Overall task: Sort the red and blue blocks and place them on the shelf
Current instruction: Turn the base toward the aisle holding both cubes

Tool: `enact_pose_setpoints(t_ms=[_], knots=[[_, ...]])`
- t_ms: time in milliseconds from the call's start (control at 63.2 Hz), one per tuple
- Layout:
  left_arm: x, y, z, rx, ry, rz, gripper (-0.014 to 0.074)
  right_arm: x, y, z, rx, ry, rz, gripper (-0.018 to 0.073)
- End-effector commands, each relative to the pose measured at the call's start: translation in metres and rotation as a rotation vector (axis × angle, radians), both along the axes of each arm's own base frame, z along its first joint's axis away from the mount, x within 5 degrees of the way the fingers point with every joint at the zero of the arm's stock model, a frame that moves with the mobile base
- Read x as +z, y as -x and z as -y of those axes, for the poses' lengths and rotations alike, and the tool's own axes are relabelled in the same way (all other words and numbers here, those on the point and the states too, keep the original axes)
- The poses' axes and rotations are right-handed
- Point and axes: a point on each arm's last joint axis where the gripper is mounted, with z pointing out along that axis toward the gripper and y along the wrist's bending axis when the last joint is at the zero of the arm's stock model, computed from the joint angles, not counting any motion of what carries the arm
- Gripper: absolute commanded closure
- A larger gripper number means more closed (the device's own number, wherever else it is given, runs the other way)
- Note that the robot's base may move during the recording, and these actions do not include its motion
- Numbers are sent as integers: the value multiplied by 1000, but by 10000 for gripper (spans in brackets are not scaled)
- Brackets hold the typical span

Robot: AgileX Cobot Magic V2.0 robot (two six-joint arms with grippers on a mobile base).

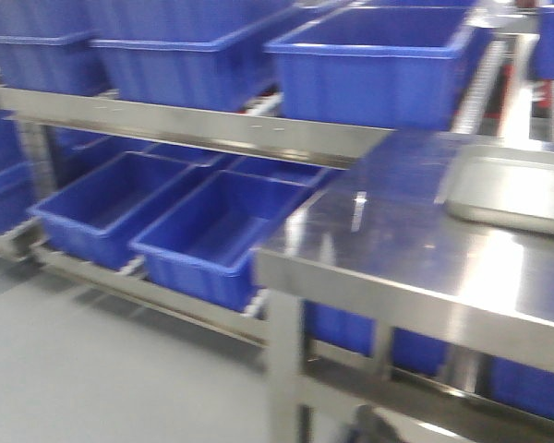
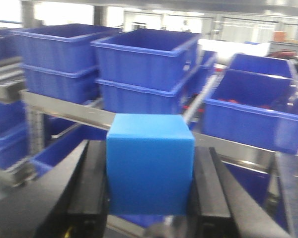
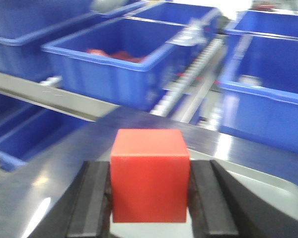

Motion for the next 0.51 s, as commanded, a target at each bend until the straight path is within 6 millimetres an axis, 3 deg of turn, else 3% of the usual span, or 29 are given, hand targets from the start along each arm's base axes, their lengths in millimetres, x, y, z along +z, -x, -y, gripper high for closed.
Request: enact_pose_setpoints(t_ms=[0,491], knots=[[16,1,-3,25,28,97,473,18,0,-1,6,8,113,503],[16,1,-3,25,28,97,473,18,0,-1,6,8,113,503]])
